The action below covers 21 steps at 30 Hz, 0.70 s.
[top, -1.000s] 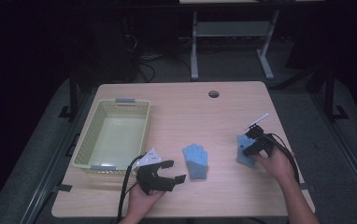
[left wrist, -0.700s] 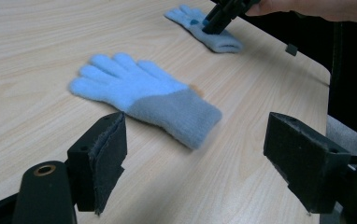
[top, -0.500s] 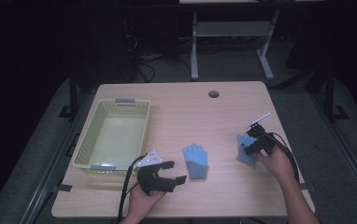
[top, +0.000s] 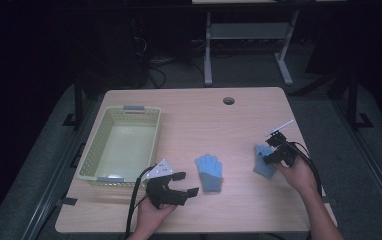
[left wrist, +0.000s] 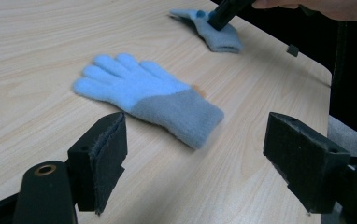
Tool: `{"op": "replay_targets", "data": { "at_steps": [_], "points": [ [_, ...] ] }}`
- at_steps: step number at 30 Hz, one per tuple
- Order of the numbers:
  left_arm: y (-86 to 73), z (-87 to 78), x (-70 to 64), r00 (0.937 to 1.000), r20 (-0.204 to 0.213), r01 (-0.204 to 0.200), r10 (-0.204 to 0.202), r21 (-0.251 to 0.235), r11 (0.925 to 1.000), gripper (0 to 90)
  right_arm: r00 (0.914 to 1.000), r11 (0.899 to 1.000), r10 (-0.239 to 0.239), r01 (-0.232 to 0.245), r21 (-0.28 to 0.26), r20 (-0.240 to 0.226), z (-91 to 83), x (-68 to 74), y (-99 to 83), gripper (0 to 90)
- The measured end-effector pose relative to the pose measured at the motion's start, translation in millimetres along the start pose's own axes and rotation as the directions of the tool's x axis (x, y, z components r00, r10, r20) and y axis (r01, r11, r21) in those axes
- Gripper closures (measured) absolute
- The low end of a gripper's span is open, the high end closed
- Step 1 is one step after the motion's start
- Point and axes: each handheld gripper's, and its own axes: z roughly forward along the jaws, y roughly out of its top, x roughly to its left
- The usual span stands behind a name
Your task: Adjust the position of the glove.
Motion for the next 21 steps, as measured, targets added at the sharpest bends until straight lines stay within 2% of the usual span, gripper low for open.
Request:
{"op": "replay_targets", "data": {
  "at_steps": [6, 13, 16, 18, 21],
  "points": [
    [0.4, -0.1, -1.7, 1.0000, 0.004, 0.005, -0.005, -0.008, 1.0000, 21.3, 0.9998, 0.999, -0.017, 0.017, -0.032, 0.009, -12.8, 4.7, -3.3, 83.1],
    [-0.3, 0.5, -1.0, 0.9999, 0.005, 0.010, -0.010, -0.002, 0.9999, 21.3, 0.9995, 0.997, -0.031, 0.031, -0.070, -0.002, -29.0, 10.2, -3.6, 83.1],
    [0.4, -0.1, -1.5, 1.0000, 0.004, 0.008, -0.008, -0.003, 1.0000, 21.3, 0.9985, 0.994, -0.052, 0.051, -0.098, -0.013, -35.3, 13.4, -2.1, 83.0],
    [0.3, 0.0, -1.5, 0.9999, 0.005, 0.009, -0.009, -0.004, 1.0000, 21.3, 0.9981, 0.993, -0.060, 0.059, -0.099, -0.011, -37.3, 15.6, -1.3, 83.0],
    [-0.4, 0.7, -0.5, 0.9999, 0.004, 0.013, -0.013, -0.002, 0.9999, 21.3, 0.9958, 0.989, -0.090, 0.087, -0.115, -0.017, -44.6, 24.6, 2.9, 83.0]
  ]
}}
